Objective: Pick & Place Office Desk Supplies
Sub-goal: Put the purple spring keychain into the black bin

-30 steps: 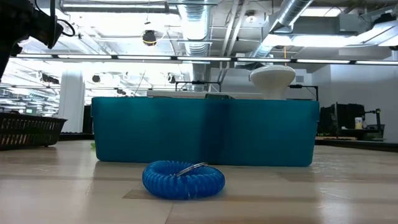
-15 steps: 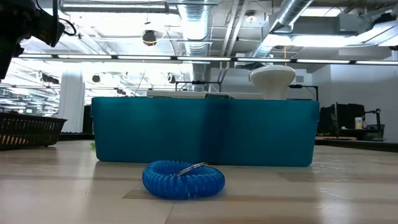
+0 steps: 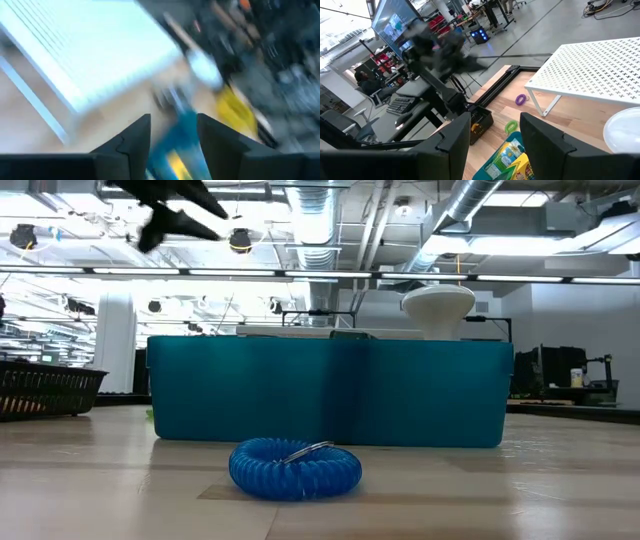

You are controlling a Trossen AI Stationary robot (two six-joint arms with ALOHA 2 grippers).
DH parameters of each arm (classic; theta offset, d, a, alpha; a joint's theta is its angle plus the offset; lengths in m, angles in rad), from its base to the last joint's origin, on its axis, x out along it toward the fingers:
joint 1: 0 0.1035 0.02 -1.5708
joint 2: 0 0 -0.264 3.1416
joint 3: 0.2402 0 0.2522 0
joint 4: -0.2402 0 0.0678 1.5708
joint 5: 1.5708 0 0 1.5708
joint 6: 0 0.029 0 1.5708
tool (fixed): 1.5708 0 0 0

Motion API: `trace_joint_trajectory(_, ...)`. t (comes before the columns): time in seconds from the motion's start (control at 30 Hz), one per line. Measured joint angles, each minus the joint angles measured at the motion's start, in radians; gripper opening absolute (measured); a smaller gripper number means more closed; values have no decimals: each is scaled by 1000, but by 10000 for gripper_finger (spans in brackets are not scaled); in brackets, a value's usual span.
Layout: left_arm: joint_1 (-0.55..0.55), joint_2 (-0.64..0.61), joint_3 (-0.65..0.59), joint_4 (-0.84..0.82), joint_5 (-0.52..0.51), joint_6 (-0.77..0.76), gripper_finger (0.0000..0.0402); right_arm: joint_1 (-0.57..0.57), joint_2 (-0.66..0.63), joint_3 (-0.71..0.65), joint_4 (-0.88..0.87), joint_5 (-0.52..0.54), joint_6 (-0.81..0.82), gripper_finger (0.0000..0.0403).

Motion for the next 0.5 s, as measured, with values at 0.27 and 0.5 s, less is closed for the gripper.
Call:
trace_joint_trajectory(0.27,624,203,186,-225,285,300,143,3,-5,1,5,-5,2,168)
trace_joint_trajectory(0.5,924,483,325,-577,315,387,143,15,-5,2,-6,0,26,168)
